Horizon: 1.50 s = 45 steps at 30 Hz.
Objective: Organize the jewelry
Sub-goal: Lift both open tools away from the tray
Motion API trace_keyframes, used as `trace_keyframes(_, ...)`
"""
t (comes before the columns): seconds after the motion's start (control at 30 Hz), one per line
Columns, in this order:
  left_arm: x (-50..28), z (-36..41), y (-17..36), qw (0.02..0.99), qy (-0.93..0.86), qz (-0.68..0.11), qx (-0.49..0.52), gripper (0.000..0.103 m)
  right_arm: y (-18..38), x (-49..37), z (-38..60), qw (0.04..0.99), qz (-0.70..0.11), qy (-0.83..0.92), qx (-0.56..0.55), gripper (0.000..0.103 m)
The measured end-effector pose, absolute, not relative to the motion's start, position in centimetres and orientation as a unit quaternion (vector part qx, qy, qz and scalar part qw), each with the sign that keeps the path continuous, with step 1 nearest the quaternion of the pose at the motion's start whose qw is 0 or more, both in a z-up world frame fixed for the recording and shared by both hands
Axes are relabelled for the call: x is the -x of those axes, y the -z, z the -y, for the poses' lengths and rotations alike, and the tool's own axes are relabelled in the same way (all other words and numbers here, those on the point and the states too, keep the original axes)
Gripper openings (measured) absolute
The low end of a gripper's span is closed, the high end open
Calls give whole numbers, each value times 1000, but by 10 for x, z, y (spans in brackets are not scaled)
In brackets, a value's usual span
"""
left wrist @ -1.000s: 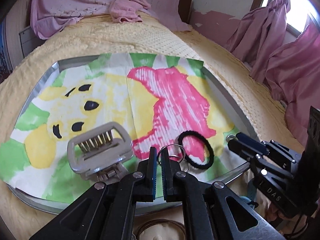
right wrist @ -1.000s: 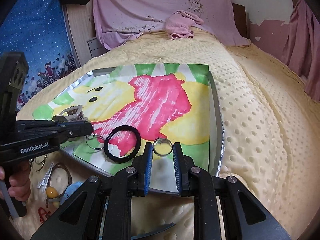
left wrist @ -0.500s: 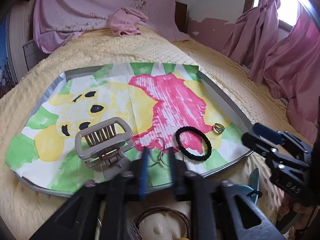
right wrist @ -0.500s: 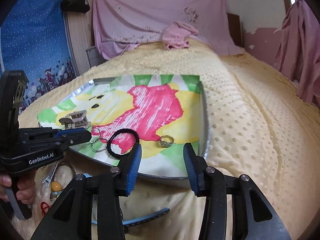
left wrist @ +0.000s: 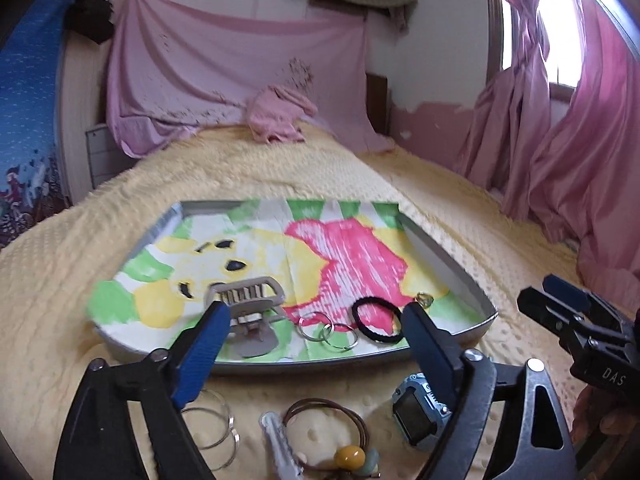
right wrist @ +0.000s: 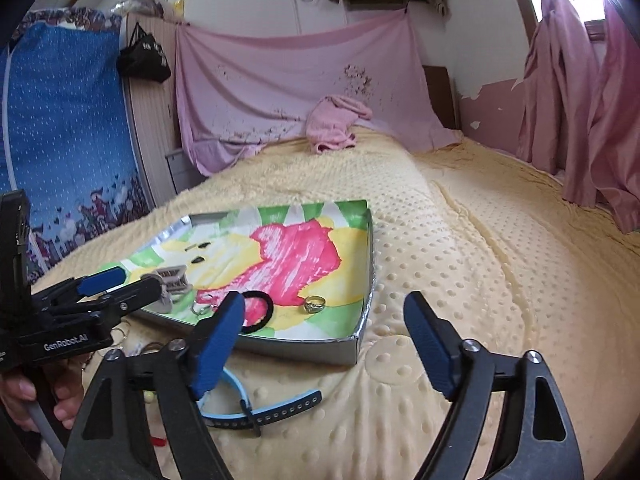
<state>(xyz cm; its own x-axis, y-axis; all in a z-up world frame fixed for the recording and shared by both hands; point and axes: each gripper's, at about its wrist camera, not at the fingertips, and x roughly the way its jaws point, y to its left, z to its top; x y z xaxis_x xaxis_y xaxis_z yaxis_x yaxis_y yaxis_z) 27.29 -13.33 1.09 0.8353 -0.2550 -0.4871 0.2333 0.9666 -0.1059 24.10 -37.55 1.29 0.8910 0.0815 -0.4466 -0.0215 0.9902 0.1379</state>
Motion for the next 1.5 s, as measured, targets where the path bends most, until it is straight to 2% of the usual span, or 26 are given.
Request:
trace_keyframes(0.1, -258, 124, -16, 964, 120, -235, 33, 101, -16, -231, 372, 973, -218, -30, -68, 94)
trace_keyframes(0.13, -253, 121, -17, 966, 118, -228, 36, 102, -17, -228, 370, 974, -211, -30, -70, 94)
trace_keyframes(0.33, -225, 92, -21, 974, 83, -201, 68, 103, -22, -209, 355, 978, -196, -29, -70, 94)
trace_keyframes(0.67, -185, 54, -17, 977, 31, -204, 43, 103, -24, -176, 320, 980, -185, -56, -45, 94)
trace_keyframes(1.03, -156, 19, 0, 969, 37, -240, 42, 103, -18, -148, 292, 976, -206, -73, -25, 94)
trace_keyframes(1.37, -152, 26, 13, 960, 82, -267, 7, 103, -2, -138, 279, 967, -237, -94, 1, 94)
trace_keyframes(1.43, -153, 29, 15, 959, 89, -270, 2, 100, 2, -141, 279, 964, -247, -100, 1, 94)
trace_keyframes(1.5, -155, 32, 18, 956, 96, -278, -1, 89, 5, -144, 278, 961, -254, -108, 2, 93)
